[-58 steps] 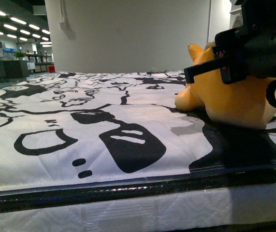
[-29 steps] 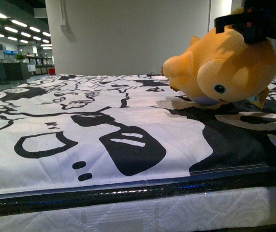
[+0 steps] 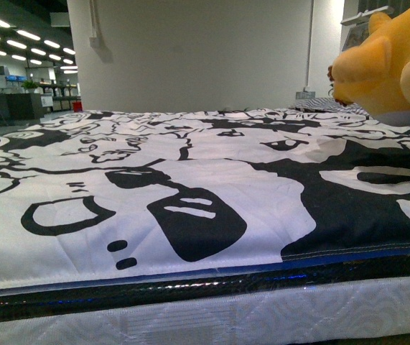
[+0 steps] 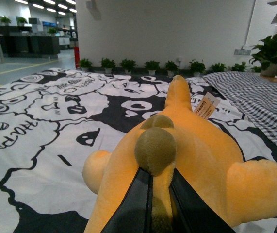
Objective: Put away toys
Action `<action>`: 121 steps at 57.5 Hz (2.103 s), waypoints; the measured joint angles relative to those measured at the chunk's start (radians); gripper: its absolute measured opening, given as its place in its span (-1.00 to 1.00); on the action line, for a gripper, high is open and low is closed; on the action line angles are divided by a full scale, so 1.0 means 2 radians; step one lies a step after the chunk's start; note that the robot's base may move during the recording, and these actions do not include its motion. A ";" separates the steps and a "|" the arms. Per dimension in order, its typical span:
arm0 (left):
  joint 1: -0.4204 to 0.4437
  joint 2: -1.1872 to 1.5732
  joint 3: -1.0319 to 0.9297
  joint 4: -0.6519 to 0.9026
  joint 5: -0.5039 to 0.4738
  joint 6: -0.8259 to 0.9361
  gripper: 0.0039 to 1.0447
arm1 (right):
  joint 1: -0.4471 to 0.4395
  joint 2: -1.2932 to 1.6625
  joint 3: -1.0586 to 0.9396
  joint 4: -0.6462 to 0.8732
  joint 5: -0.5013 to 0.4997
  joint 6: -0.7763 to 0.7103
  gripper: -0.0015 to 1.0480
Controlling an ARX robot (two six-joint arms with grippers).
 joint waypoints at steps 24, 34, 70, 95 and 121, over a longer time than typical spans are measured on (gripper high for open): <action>0.000 0.000 0.000 0.000 0.000 0.000 0.89 | -0.105 -0.062 -0.100 0.070 -0.120 0.101 -0.89; 0.000 0.000 0.000 0.000 0.000 0.000 0.89 | -0.122 -0.081 -0.129 0.084 -0.142 0.123 -0.89; 0.000 0.000 0.000 0.000 0.000 0.000 0.89 | -0.082 -0.101 -0.147 0.050 -0.123 0.094 -0.89; 0.000 0.000 0.000 0.000 0.000 0.000 0.89 | -0.064 -0.127 -0.145 -0.049 -0.030 0.041 -0.89; 0.000 0.000 0.000 0.000 0.000 0.000 0.89 | 0.016 -0.263 -0.330 -0.049 0.087 -0.043 -0.89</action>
